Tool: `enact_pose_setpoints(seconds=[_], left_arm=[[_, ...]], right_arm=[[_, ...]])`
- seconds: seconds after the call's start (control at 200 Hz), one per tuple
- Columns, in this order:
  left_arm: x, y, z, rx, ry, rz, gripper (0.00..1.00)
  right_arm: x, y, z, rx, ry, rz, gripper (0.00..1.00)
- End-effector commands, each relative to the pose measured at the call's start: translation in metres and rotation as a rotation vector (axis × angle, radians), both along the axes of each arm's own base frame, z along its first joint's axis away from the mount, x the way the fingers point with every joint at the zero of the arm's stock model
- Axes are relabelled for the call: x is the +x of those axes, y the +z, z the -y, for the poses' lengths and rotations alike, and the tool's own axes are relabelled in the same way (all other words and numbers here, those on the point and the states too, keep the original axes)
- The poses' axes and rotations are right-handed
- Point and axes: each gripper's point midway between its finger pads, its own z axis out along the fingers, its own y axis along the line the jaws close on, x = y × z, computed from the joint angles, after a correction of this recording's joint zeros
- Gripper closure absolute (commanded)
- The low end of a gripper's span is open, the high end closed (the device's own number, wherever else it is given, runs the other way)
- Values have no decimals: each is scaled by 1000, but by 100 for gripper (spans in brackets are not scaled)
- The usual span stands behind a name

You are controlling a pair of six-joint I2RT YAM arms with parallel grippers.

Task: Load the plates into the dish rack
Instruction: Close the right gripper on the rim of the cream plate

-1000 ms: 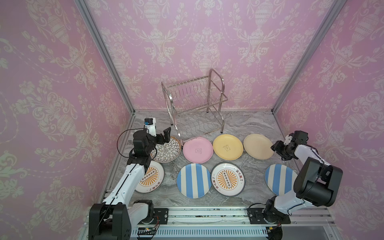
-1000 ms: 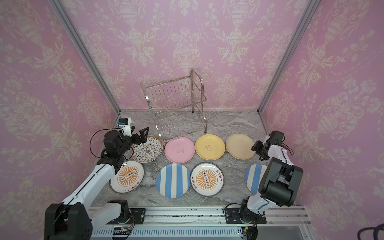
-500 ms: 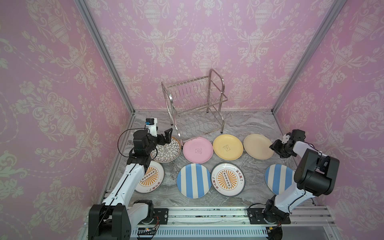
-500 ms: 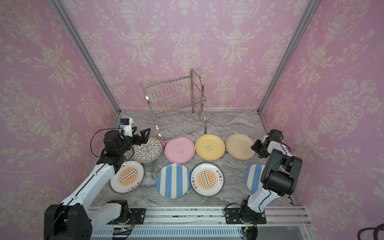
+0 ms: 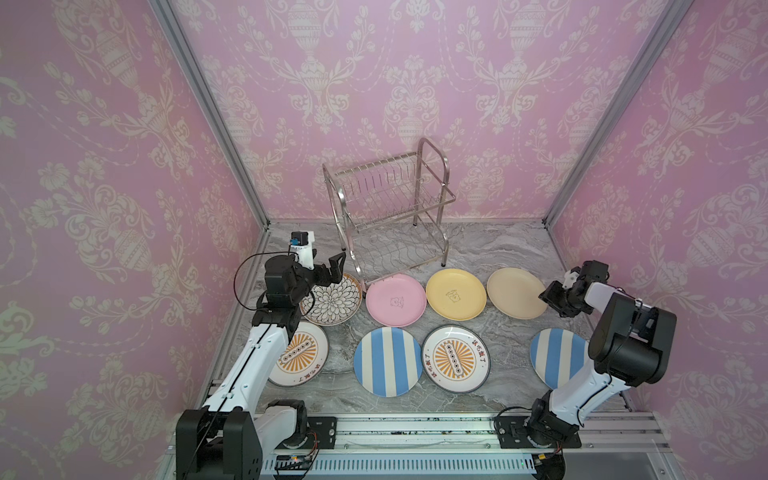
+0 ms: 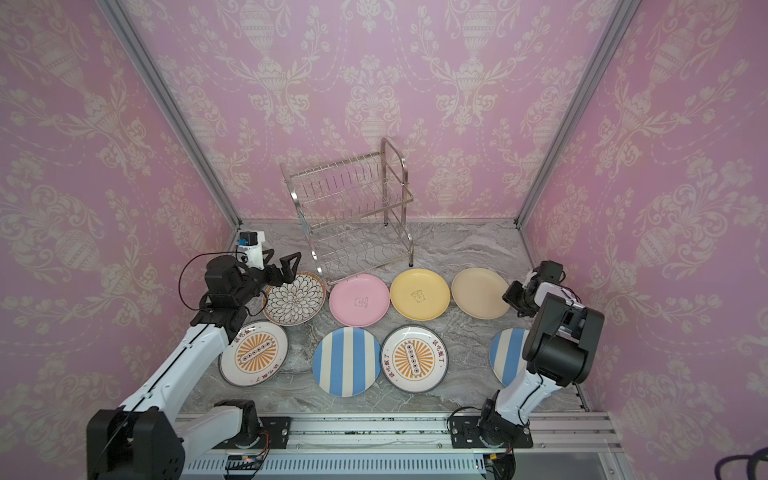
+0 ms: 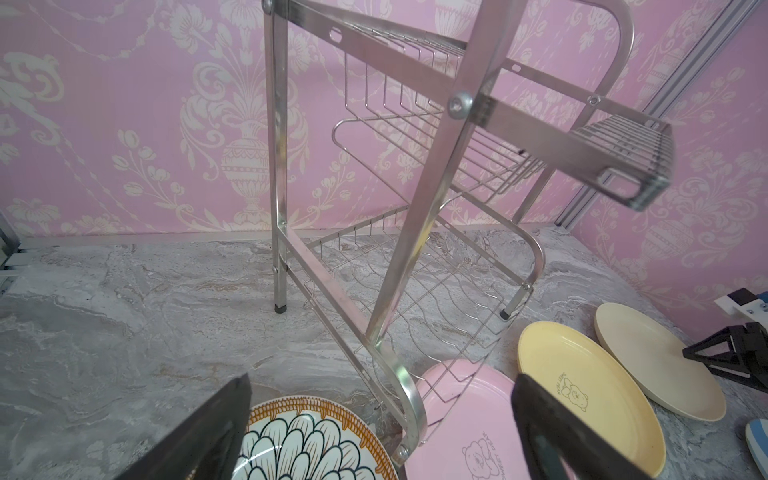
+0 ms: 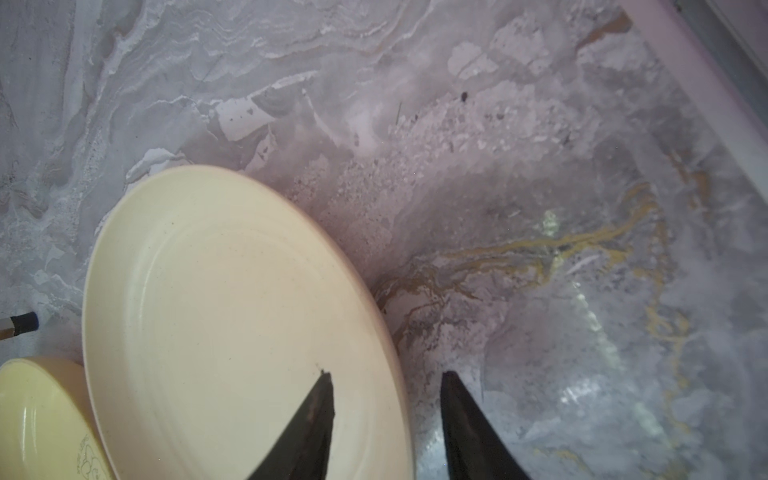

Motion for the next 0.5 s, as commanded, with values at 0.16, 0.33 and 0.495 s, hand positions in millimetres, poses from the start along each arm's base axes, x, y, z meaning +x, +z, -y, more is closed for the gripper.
enact_pose_setpoints(seconds=[0.16, 0.33, 0.495], left_arm=[[4, 1, 8, -16, -32, -9, 1], [6, -8, 6, 2, -22, -34, 1], [6, -8, 6, -1, -24, -34, 1]], right_arm=[[-1, -6, -1, 37, 6, -2, 58], [-2, -9, -4, 68, 22, -3, 60], [0, -11, -6, 93, 19, 4, 64]])
